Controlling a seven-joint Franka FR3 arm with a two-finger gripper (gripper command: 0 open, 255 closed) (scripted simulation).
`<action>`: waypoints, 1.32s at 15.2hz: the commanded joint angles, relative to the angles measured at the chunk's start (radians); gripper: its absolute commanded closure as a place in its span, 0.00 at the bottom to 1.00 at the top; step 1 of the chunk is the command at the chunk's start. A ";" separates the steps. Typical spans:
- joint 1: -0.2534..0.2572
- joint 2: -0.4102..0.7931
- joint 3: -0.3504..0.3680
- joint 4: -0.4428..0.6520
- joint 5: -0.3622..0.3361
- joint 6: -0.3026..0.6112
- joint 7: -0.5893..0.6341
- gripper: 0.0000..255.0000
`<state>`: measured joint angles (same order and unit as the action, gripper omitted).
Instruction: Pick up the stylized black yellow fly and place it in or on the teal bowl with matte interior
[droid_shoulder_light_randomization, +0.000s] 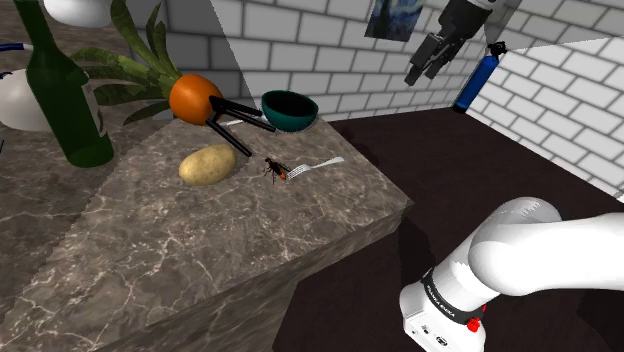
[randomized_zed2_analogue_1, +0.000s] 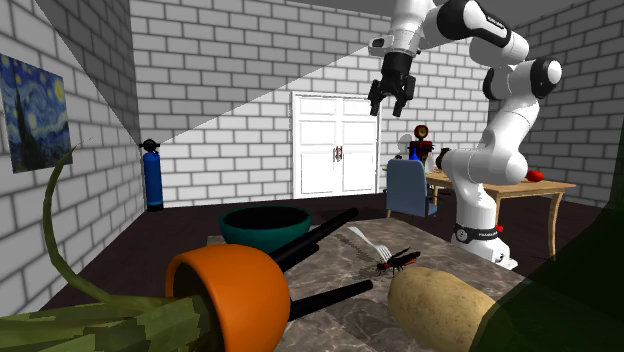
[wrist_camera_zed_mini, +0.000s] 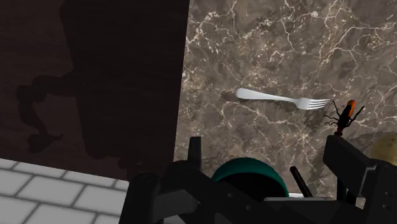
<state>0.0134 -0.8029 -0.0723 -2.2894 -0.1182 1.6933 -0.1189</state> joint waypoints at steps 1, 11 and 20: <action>0.000 0.000 0.000 0.000 0.000 0.000 0.000 0.00; 0.040 0.200 0.156 -0.060 0.051 0.173 0.201 0.00; 0.064 0.468 0.286 -0.012 0.052 0.313 0.385 0.00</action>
<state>0.0746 -0.3651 0.1997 -2.3054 -0.0638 1.9890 0.2437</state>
